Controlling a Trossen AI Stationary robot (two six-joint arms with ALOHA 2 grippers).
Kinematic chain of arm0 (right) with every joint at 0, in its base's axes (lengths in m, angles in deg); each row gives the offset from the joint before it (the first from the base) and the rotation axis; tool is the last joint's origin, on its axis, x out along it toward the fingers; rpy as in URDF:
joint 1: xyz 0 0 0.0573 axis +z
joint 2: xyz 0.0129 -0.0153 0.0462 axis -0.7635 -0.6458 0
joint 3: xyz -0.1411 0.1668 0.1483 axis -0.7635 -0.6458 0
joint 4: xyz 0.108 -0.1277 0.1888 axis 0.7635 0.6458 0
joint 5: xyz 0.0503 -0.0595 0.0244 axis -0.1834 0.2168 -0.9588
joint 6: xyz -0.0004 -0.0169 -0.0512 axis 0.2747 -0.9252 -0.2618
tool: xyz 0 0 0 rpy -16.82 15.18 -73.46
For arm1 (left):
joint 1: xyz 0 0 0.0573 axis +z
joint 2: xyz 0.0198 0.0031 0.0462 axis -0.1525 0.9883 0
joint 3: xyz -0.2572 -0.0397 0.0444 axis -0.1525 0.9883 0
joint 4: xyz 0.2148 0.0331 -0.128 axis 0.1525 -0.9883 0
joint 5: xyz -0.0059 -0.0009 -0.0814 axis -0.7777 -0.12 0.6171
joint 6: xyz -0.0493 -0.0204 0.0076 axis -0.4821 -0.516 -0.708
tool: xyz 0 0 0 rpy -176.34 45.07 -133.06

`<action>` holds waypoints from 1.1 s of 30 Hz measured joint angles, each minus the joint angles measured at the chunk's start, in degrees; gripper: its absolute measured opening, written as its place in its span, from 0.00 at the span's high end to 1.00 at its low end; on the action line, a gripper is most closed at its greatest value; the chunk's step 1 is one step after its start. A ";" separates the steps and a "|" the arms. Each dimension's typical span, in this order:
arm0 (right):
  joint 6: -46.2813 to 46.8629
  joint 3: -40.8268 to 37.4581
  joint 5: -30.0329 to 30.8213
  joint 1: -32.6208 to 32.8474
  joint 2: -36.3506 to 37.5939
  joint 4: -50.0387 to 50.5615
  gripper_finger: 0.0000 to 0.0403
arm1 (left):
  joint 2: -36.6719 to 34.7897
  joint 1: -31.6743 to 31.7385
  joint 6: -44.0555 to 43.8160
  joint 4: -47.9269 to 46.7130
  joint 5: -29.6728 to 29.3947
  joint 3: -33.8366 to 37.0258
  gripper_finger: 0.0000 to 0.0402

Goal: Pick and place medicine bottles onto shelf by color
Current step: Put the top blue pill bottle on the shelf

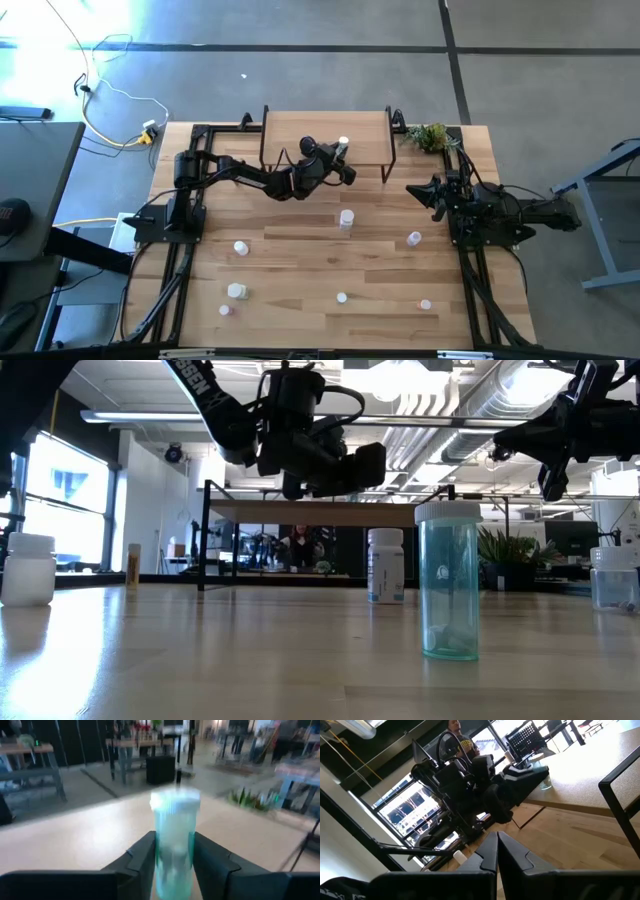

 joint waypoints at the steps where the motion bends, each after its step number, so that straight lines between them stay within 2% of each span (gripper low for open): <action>1: 0.00 0.00 0.00 0.00 0.01 0.00 1.00 | 0.24 0.00 0.15 -0.32 -0.14 0.19 0.69; 8: 0.00 0.02 0.00 0.02 0.02 0.00 1.00 | 0.24 -0.09 -0.03 -0.05 0.15 0.18 0.61; 33: -0.02 0.02 0.02 0.00 0.00 0.00 1.00 | 0.11 0.00 -0.04 0.87 -0.36 0.14 0.60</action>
